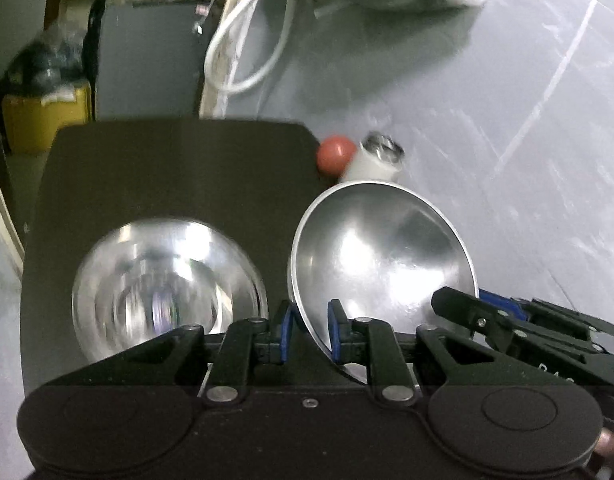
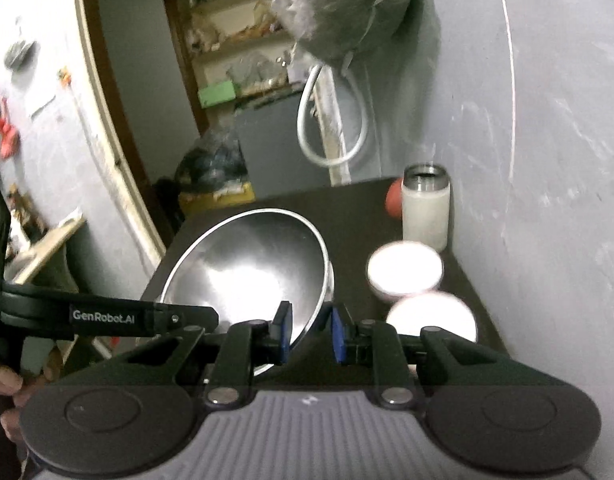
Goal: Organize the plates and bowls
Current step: 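Lift the steel bowl and carry it toward the plate stack, then lower the steel bowl beside the plate stack and open both grippers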
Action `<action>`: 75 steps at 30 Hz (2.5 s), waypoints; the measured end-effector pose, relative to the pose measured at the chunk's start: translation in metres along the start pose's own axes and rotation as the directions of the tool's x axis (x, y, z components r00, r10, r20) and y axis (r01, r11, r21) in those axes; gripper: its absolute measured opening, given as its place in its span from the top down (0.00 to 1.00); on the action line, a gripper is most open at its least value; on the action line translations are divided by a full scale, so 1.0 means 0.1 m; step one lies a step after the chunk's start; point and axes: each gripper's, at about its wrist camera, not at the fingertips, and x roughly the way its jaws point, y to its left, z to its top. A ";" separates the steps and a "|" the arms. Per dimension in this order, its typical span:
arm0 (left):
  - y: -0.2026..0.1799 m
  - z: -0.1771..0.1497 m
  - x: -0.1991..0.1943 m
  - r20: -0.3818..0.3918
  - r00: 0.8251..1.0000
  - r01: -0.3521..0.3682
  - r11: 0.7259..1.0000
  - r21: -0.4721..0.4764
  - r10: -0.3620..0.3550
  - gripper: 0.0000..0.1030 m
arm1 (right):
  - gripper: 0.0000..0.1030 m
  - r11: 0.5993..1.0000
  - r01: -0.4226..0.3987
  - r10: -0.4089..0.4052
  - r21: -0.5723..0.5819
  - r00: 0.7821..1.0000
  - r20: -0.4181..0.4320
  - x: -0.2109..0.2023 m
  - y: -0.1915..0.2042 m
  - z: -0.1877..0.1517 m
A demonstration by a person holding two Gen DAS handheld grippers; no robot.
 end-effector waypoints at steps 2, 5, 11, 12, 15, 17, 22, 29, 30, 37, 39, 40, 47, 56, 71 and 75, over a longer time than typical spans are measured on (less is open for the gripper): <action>0.02 -0.19 -0.08 -0.039 0.999 0.006 1.000 -0.012 -0.007 0.80 | 0.77 1.000 -0.016 0.016 -0.004 0.999 -0.035 -0.13 0.03 -0.12; 0.07 -0.40 -0.19 -0.103 0.994 0.018 0.999 -0.028 -0.021 0.81 | 0.76 0.999 -0.036 0.034 -0.026 0.995 -0.099 -0.25 0.14 -0.30; 0.24 -0.56 -0.30 -0.182 0.983 0.019 0.998 -0.060 -0.030 0.82 | 0.76 0.994 -0.094 0.081 -0.059 0.978 -0.191 -0.35 0.28 -0.49; 0.26 -0.57 -0.31 -0.190 0.982 0.011 0.998 -0.064 -0.023 0.82 | 0.76 0.993 -0.100 0.085 -0.064 0.975 -0.204 -0.35 0.31 -0.50; 0.32 -0.62 -0.28 -0.219 0.976 -0.015 0.997 -0.071 -0.001 0.82 | 0.75 0.990 -0.120 0.096 -0.079 0.962 -0.257 -0.27 0.39 -0.53; 0.36 -0.65 -0.27 -0.243 0.970 -0.027 0.996 -0.086 0.006 0.82 | 0.75 0.988 -0.130 0.100 -0.087 0.953 -0.286 -0.22 0.42 -0.56; 0.47 -0.73 -0.22 -0.304 0.952 -0.068 0.991 -0.112 0.031 0.82 | 0.74 0.983 -0.158 0.118 -0.093 0.933 -0.341 -0.10 0.50 -0.62; 0.51 -0.79 -0.23 -0.340 0.939 -0.091 0.990 -0.110 0.048 0.80 | 0.74 0.982 -0.169 0.124 -0.084 0.914 -0.386 -0.02 0.52 -0.69; 0.52 -0.80 -0.24 -0.343 0.938 -0.091 0.990 -0.111 0.048 0.80 | 0.74 0.982 -0.170 0.124 -0.084 0.913 -0.390 -0.02 0.53 -0.70; 0.51 -0.80 -0.24 -0.345 0.937 -0.100 0.988 -0.115 0.055 0.78 | 0.72 0.980 -0.179 0.130 -0.086 0.908 -0.399 -0.02 0.56 -0.70; 0.51 -0.80 -0.25 -0.346 0.936 -0.106 0.988 -0.116 0.059 0.78 | 0.72 0.979 -0.182 0.133 -0.086 0.907 -0.400 -0.02 0.56 -0.69; 0.51 -0.80 -0.26 -0.348 0.935 -0.109 0.987 -0.116 0.062 0.78 | 0.72 0.979 -0.185 0.136 -0.086 0.906 -0.401 -0.01 0.56 -0.69; 0.49 -0.80 -0.23 -0.360 0.929 -0.130 0.985 -0.111 0.082 0.78 | 0.69 0.977 -0.199 0.151 -0.077 0.901 -0.406 0.03 0.56 -0.70; 0.48 -0.79 -0.19 -0.368 0.925 -0.146 0.984 -0.106 0.097 0.75 | 0.69 0.975 -0.214 0.171 -0.063 0.897 -0.408 0.06 0.54 -0.72; 0.36 -0.70 -0.22 -0.341 0.926 -0.186 0.982 -0.044 0.160 0.55 | 0.47 0.977 -0.213 0.194 -0.017 0.917 -0.348 0.00 0.40 -0.69; 0.32 -0.61 -0.30 -0.291 0.932 -0.229 0.973 -0.008 0.217 0.46 | 0.29 0.981 -0.195 0.184 -0.008 0.938 -0.294 -0.05 0.34 -0.64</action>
